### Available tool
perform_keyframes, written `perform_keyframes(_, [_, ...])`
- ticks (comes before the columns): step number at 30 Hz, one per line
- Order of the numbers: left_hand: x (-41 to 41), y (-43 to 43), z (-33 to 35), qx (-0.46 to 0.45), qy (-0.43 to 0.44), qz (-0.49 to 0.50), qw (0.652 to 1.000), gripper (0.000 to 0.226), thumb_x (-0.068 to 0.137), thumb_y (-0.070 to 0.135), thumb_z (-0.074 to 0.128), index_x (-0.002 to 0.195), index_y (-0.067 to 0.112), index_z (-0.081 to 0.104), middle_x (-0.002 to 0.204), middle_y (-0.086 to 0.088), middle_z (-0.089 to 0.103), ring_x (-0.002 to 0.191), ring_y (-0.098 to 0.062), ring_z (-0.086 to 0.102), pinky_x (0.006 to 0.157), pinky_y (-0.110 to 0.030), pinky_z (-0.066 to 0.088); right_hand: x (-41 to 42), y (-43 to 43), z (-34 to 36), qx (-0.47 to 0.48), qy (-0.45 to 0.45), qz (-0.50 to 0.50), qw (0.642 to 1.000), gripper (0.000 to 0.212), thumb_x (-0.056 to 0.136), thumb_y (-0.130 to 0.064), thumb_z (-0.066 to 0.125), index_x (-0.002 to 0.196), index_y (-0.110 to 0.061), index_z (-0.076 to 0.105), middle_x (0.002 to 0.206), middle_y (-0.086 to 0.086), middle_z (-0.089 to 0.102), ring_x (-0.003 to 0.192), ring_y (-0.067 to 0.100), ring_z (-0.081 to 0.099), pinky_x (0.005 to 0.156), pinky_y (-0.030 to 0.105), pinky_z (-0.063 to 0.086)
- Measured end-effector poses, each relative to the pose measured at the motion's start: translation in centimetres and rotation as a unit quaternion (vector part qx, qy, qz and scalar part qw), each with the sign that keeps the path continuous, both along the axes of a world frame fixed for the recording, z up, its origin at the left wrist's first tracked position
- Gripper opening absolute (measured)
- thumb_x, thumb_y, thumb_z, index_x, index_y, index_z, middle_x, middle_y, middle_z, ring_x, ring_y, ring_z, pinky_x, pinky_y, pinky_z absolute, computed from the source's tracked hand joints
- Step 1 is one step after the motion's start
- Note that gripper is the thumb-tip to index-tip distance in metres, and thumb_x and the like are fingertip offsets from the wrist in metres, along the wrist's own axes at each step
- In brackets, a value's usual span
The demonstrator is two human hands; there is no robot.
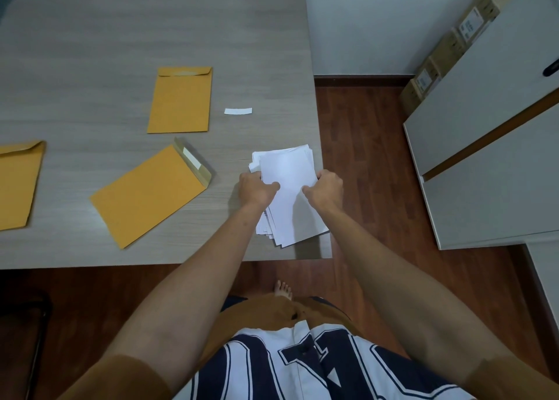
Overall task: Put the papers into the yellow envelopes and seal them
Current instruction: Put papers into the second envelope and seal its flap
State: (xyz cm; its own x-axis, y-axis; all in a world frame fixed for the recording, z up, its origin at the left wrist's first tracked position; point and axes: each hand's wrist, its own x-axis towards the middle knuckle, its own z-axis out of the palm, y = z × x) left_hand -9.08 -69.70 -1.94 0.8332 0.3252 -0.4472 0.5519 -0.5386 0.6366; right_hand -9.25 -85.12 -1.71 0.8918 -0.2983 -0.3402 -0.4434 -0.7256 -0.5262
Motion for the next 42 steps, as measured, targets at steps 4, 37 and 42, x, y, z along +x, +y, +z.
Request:
perform_keyframes(4, [-0.5, -0.2, -0.1, 0.027, -0.024, -0.013, 0.999, 0.017, 0.079, 0.022, 0.07, 0.089, 0.009, 0.069, 0.124, -0.01, 0.046, 0.1, -0.023, 0.059, 0.082, -0.026, 0.05, 0.0, 0.0, -0.2, 0.009, 0.005, 0.001, 1.0, 0.04, 0.079, -0.016, 0.072, 0.115, -0.003, 0.062, 0.114, 0.011, 0.065, 0.106, 0.028, 0.062, 0.082, 0.032, 0.054])
perform_keyframes(37, [-1.3, -0.2, 0.0, -0.044, 0.056, 0.074, 0.995, 0.039, 0.075, 0.024, 0.075, 0.106, 0.004, 0.062, 0.101, -0.006, 0.069, 0.096, -0.026, 0.068, 0.072, -0.03, 0.055, -0.3, -0.7, 0.2, 0.052, 0.015, -0.047, 0.997, 0.013, 0.074, -0.006, 0.069, 0.079, -0.012, 0.059, 0.089, 0.008, 0.067, 0.079, 0.023, 0.061, 0.061, 0.023, 0.044])
perform_keyframes(42, [-2.2, -1.2, 0.3, 0.048, 0.058, 0.001, 0.997, 0.038, 0.079, 0.021, 0.073, 0.11, 0.003, 0.059, 0.114, -0.012, 0.064, 0.101, -0.029, 0.063, 0.069, -0.028, 0.043, -0.3, -0.7, 0.1, 0.048, 0.017, -0.05, 0.997, 0.014, 0.075, -0.008, 0.071, 0.081, -0.013, 0.06, 0.091, 0.008, 0.068, 0.078, 0.021, 0.059, 0.063, 0.023, 0.044])
